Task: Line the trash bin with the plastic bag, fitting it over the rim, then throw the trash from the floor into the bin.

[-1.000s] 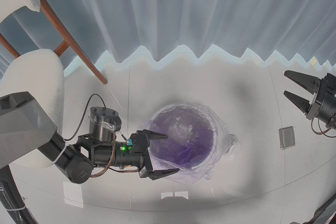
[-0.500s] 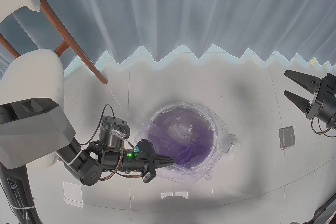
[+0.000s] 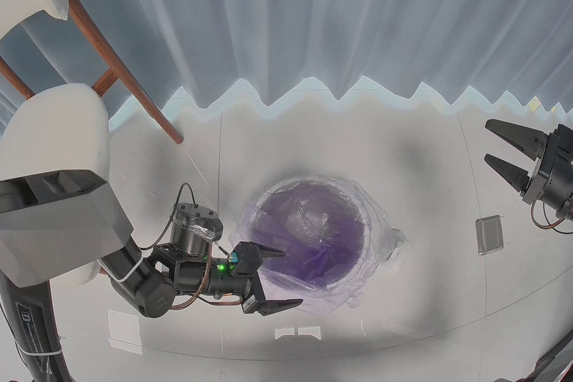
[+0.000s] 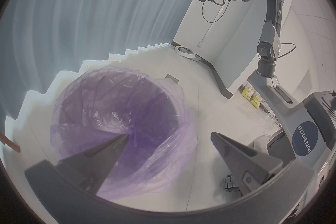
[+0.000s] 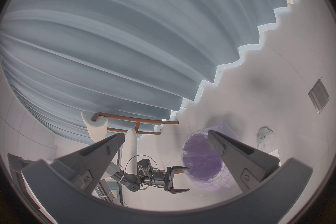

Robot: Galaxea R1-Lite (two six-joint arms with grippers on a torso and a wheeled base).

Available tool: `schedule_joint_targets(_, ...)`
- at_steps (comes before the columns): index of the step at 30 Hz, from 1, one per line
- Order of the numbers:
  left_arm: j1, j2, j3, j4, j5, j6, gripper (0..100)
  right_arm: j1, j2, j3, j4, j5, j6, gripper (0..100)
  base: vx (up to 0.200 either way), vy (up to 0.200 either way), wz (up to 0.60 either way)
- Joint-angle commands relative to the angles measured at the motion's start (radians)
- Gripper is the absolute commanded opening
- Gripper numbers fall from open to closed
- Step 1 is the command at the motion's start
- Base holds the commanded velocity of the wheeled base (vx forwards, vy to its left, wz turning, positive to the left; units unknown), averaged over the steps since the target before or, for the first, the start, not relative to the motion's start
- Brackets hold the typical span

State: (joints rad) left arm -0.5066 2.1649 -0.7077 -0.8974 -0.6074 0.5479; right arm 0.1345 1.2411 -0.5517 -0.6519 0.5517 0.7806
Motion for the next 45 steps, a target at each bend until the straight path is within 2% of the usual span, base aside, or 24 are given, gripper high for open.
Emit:
schedule_joint_targets(1, -0.001, 0.019, 0.007, 0.0, 0.002, 0.001, 100, 0.001, -0.003, 0.001, 0.0, 0.001, 0.0, 100, 0.0, 0.0, 0.0)
schedule_joint_targets(13, -0.003, 0.078, -0.016, -0.005, 0.003, 0.0, 100, 0.001, -0.002, 0.001, 0.0, 0.001, 0.0, 100, 0.0, 0.0, 0.0)
schedule_joint_targets(14, -0.003, 0.079, -0.016, -0.005, 0.003, -0.002, 0, 0.001, -0.002, 0.001, 0.0, 0.001, 0.0, 100, 0.0, 0.0, 0.0)
schedule_joint_targets(24, 0.0, 0.062, -0.029, -0.005, 0.015, -0.005, 0, 0.001, -0.005, -0.004, 0.0, 0.001, 0.002, 100, 0.0, 0.0, 0.0)
schedule_joint_targets(28, -0.026, -0.011, 0.063, -0.005, 0.014, -0.014, 0, 0.001, -0.005, -0.002, 0.0, 0.001, 0.0, 100, 0.0, 0.0, 0.0)
schedule_joint_targets(32, -0.102, -0.126, 0.234, -0.003, 0.015, -0.039, 0, 0.001, -0.018, -0.007, 0.0, 0.001, 0.003, 100, 0.0, 0.0, 0.0)
schedule_joint_targets(38, -0.176, -0.169, 0.405, -0.003, 0.014, -0.059, 0, 0.001, -0.032, -0.008, 0.0, 0.001, 0.003, 100, 0.0, 0.0, 0.0)
schedule_joint_targets(45, -0.178, -0.132, 0.455, -0.003, 0.052, -0.063, 0, -0.003, -0.035, -0.014, 0.0, -0.001, 0.003, 100, 0.0, 0.0, 0.0)
